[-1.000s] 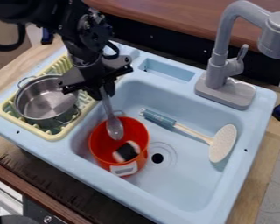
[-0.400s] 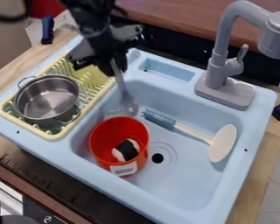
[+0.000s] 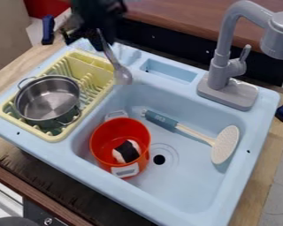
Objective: Put the silver spoon in the yelow tray.
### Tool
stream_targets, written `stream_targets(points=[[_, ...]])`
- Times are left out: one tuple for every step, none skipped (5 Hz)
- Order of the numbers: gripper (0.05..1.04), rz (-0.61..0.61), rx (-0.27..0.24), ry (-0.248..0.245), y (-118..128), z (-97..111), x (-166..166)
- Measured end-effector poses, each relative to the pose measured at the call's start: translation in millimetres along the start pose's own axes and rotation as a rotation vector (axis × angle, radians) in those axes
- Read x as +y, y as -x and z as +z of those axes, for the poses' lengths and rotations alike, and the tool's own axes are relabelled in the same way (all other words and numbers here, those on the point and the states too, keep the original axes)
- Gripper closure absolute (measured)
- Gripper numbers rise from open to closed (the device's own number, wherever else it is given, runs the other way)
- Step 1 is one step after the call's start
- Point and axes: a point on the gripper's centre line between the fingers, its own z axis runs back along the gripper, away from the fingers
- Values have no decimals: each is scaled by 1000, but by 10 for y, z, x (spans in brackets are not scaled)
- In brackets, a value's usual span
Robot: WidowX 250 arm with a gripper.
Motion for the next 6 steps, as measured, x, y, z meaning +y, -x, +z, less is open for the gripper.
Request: stream_targets(points=[[908, 114, 16, -4, -198, -20, 83], [908, 236, 9, -19, -276, -104, 161], [908, 330, 11, -43, -350, -242, 156], [908, 368, 30, -43, -381, -329, 103], [908, 382, 33, -40, -380, -345, 92], [878, 361, 71, -40, -360, -416, 64]])
